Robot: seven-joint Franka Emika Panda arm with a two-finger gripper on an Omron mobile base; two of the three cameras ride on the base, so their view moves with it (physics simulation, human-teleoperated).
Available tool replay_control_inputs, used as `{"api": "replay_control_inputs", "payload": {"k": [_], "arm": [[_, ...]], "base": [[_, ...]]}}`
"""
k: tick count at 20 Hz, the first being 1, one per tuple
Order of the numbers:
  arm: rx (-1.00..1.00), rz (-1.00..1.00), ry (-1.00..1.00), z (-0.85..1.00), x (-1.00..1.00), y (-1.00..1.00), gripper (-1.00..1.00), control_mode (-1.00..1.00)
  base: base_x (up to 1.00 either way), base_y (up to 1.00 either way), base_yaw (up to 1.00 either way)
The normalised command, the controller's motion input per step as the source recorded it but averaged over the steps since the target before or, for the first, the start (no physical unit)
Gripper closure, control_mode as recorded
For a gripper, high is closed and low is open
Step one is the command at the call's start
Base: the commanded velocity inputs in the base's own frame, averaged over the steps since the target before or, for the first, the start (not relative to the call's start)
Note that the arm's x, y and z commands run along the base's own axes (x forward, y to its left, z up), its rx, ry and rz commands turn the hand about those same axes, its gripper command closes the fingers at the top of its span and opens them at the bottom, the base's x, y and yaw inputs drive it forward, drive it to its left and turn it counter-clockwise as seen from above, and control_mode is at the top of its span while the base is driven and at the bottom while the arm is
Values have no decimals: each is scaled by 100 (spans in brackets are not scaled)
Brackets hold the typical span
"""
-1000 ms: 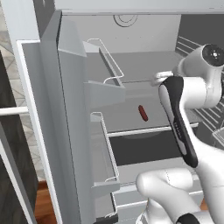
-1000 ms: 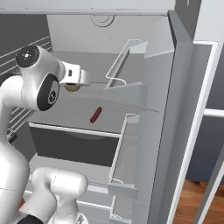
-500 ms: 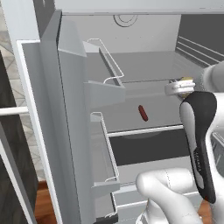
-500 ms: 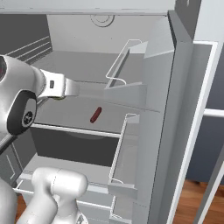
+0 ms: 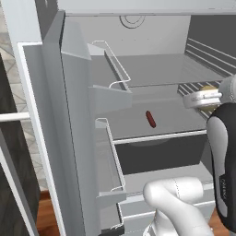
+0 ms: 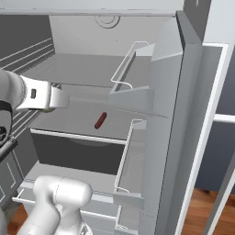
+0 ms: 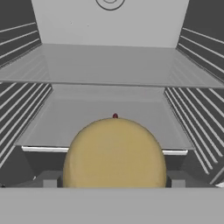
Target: Retrieve the sausage and cheese from the fridge and place them on the cutting board on the counter.
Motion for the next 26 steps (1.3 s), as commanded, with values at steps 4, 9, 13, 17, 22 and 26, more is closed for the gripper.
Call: {"api": "replay_control_inputs", "payload": {"k": [4, 9, 13, 17, 22, 26], "arm": [[0, 0, 0, 0, 0, 4, 100, -100], [0, 0, 0, 0, 0, 0, 100, -100], [0, 0, 0, -3, -19, 0, 100, -100], [0, 0, 0, 0, 0, 0, 100, 100], [0, 0, 0, 0, 0, 0, 100, 100], [0, 0, 0, 0, 0, 0, 100, 100]], "base": [[0, 0, 0], [0, 0, 0], [0, 0, 0], [-99, 6, -12], [-100, 0, -19], [-100, 0, -45]]}}
